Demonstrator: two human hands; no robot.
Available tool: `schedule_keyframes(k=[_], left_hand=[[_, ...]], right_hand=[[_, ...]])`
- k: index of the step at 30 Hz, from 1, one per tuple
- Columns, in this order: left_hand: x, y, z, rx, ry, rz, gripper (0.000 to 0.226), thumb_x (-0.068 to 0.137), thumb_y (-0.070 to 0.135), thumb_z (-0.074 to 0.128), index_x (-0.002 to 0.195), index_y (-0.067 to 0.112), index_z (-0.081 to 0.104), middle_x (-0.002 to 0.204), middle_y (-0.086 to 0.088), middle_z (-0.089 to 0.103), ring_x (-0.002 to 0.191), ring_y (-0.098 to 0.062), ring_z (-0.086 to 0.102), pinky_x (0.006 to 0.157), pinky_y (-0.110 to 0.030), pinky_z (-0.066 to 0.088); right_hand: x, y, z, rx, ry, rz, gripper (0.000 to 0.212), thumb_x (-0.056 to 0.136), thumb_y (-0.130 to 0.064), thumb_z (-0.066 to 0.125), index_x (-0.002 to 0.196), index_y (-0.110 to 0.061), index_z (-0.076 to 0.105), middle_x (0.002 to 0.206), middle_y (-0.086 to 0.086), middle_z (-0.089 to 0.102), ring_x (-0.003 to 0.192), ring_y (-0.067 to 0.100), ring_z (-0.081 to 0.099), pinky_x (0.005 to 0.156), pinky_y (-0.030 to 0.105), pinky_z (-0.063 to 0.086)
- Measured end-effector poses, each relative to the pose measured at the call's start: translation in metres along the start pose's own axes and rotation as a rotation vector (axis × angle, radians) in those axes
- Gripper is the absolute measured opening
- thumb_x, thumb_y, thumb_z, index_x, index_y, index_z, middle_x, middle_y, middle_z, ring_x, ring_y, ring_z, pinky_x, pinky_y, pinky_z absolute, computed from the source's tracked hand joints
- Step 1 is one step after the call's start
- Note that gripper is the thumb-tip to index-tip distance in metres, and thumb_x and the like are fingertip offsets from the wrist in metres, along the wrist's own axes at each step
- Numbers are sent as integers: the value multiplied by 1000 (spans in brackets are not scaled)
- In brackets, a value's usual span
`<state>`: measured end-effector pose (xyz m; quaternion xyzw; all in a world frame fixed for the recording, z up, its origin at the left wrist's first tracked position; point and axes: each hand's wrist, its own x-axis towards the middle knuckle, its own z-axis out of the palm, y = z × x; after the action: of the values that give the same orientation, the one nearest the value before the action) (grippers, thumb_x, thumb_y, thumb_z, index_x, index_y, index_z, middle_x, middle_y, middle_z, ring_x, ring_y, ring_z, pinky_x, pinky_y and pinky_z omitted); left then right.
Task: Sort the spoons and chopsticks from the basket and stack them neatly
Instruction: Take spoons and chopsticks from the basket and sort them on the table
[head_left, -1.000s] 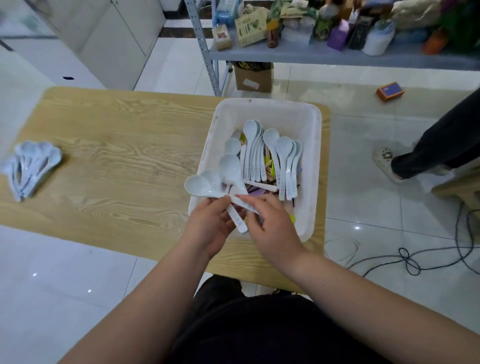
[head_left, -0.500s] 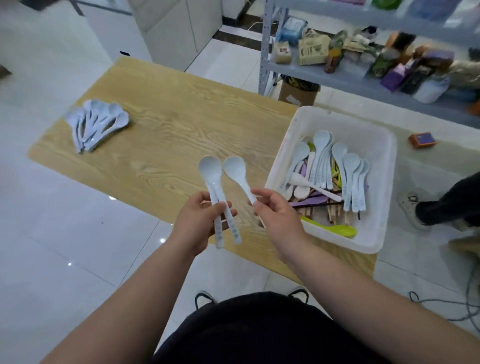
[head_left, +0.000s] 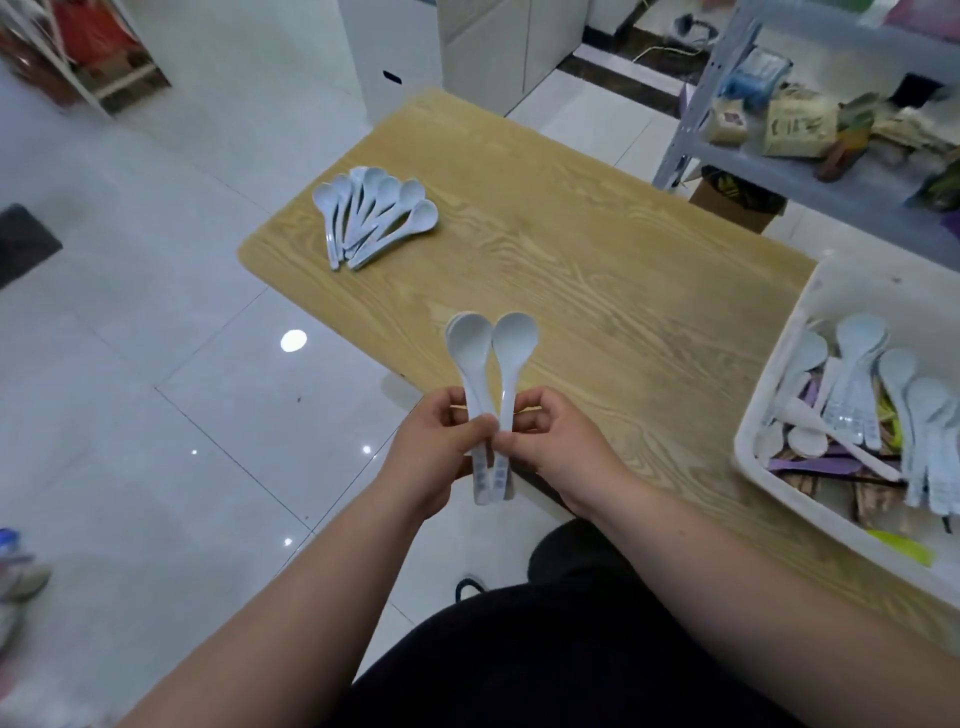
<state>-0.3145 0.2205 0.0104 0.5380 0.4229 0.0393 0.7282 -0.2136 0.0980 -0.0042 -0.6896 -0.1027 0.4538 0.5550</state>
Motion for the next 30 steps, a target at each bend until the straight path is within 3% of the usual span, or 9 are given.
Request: schedule_keyframes(k=[8, 13, 17, 22, 26, 30], left_hand=[[66, 30, -32, 35, 54, -60, 23, 90, 7, 70, 112, 10, 65, 112, -31, 63, 94, -37, 72, 75, -42, 62], [107, 60, -63, 136, 115, -87, 24, 89, 15, 73, 112, 16, 67, 104, -15, 72, 91, -24, 74, 81, -41, 61], [143, 75, -84, 202, 126, -135, 22, 87, 24, 75, 108, 26, 70, 91, 1, 75, 78, -13, 66, 68, -32, 47], [192, 91, -114, 113, 132, -171, 21, 90, 14, 73, 111, 15, 69, 82, -1, 70, 67, -11, 68, 58, -24, 51], [241, 114, -169, 120, 153, -178, 15, 93, 7, 67, 108, 10, 66, 91, -8, 69, 77, -20, 69, 71, -31, 57], [299, 141, -241, 236, 204, -156, 17, 88, 0, 61, 103, 8, 65, 96, -16, 69, 76, -22, 68, 66, -28, 56]], right_hand=[[81, -28, 23, 1, -38, 48, 42, 72, -13, 82, 103, -14, 55, 93, 8, 77, 90, 26, 75, 90, 46, 59], [137, -48, 43, 30, -84, 98, 38, 77, -10, 82, 107, -10, 58, 90, 3, 77, 87, 20, 76, 87, 43, 60], [179, -54, 54, 16, -61, 157, 34, 78, -9, 82, 105, -11, 61, 93, 3, 77, 89, 21, 75, 90, 46, 59], [233, -56, 70, 47, 74, 232, 32, 79, -3, 79, 102, -14, 60, 99, 7, 76, 92, 24, 74, 92, 48, 58], [276, -64, 88, 51, 213, 292, 29, 83, -2, 77, 102, -14, 59, 102, 7, 74, 92, 23, 72, 88, 42, 59], [310, -79, 106, 70, 383, 333, 27, 84, -6, 77, 102, -15, 59, 101, 4, 71, 94, 22, 70, 92, 44, 56]])
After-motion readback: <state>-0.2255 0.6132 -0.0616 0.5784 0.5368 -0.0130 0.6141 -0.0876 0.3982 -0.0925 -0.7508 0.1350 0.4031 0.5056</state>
